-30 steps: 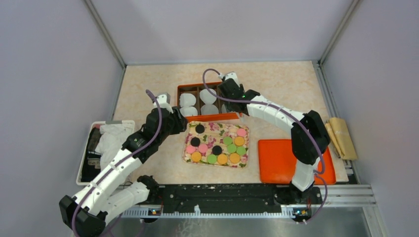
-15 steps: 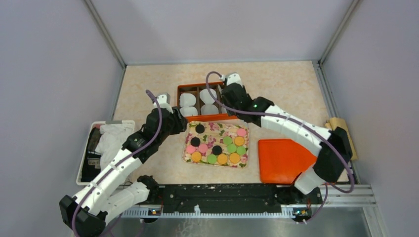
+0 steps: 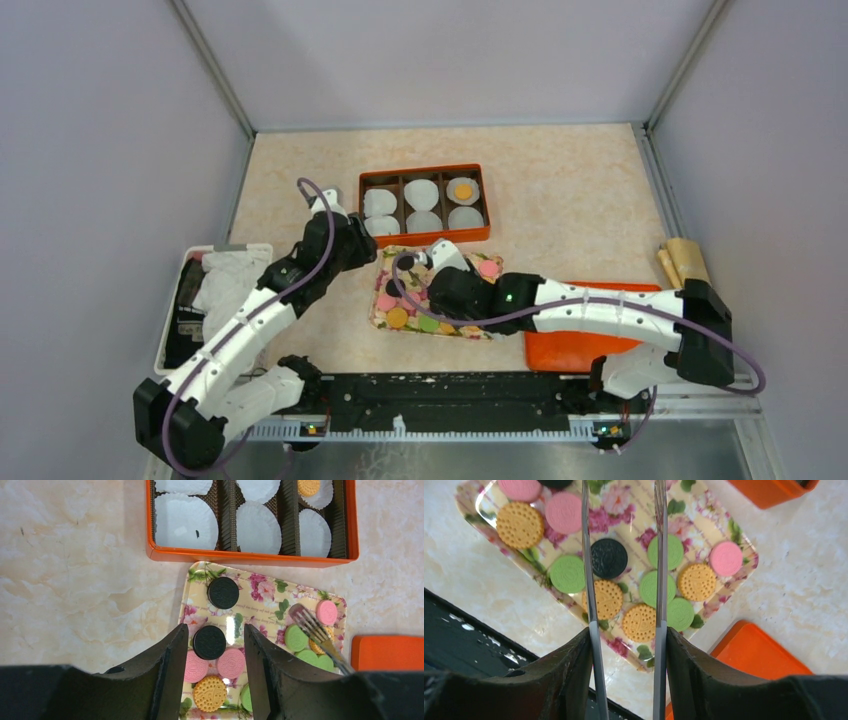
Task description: Pack the cookies
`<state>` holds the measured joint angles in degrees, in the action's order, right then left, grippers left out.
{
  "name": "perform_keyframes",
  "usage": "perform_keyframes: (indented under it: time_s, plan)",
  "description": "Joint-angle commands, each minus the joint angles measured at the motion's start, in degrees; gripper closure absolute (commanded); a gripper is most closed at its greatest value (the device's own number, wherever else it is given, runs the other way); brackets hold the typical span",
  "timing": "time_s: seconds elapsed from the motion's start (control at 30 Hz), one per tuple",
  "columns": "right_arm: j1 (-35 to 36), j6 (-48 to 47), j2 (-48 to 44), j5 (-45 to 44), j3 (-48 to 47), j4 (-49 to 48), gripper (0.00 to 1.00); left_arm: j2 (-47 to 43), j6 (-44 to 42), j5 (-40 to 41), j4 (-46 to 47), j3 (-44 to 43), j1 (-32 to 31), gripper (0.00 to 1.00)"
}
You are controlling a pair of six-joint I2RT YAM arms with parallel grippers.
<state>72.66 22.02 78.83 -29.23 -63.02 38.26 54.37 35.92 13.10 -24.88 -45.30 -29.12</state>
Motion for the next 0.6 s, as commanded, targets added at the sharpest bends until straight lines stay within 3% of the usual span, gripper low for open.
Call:
perform_keyframes:
  time_s: [0.0, 0.57]
  plan:
    - [1.0, 3.3, 2.1, -0.1, 1.2, -3.4, 0.50, -0.8, 1.1, -1.9, 1.7, -0.3, 0.5, 0.48]
    - [0.4, 0.6, 15.7, -6.4, -5.2, -10.9, 0.50, -4.5, -0.1, 0.0, -0.3, -0.3, 0.7, 0.48]
